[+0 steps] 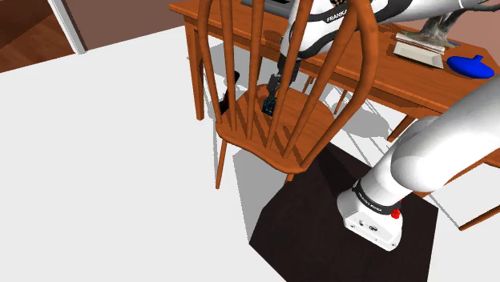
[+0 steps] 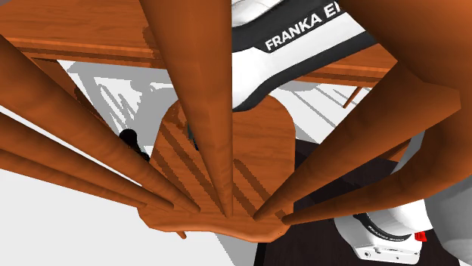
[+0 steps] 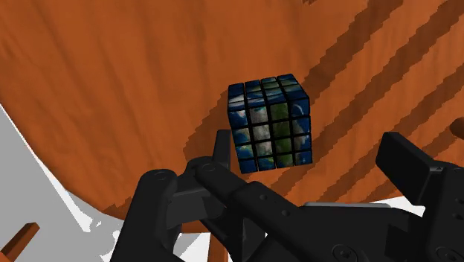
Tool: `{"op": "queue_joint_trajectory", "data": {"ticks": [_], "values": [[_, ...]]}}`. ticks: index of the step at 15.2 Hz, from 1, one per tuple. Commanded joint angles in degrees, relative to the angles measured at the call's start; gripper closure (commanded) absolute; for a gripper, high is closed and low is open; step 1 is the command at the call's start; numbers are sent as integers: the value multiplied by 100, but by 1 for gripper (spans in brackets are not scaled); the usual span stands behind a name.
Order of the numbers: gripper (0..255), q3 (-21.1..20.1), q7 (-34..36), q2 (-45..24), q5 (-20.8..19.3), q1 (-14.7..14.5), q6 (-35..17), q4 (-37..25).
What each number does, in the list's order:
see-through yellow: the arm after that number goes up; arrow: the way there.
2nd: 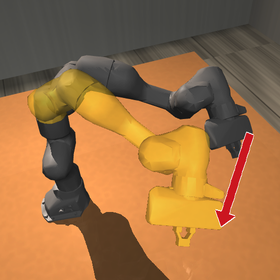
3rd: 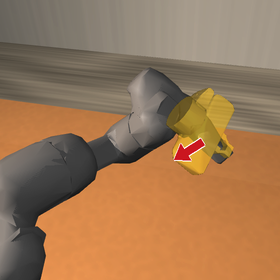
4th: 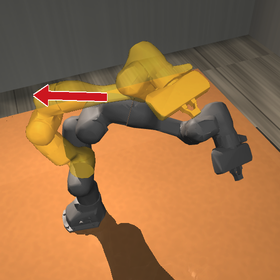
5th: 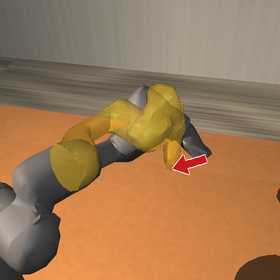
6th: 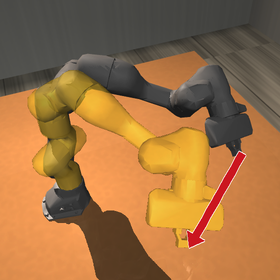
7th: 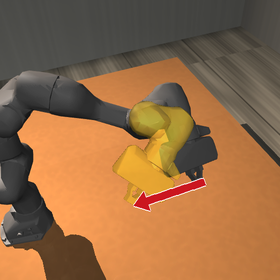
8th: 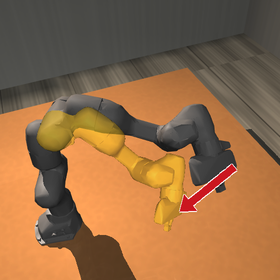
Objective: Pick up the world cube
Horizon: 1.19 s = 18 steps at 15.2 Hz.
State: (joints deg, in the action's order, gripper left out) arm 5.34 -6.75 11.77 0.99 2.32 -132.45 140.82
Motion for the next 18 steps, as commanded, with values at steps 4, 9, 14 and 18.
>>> {"op": "queue_joint_trajectory", "data": {"ticks": [4, 9, 14, 18], "values": [[0, 71, -112, -789, 132, 15, -572, -217], [0, 72, -172, -1076, 202, 8, -977, -96], [255, 75, -188, -1117, 214, 11, -1038, -76], [255, 73, -185, -1129, 216, 8, -1043, -83]]}}
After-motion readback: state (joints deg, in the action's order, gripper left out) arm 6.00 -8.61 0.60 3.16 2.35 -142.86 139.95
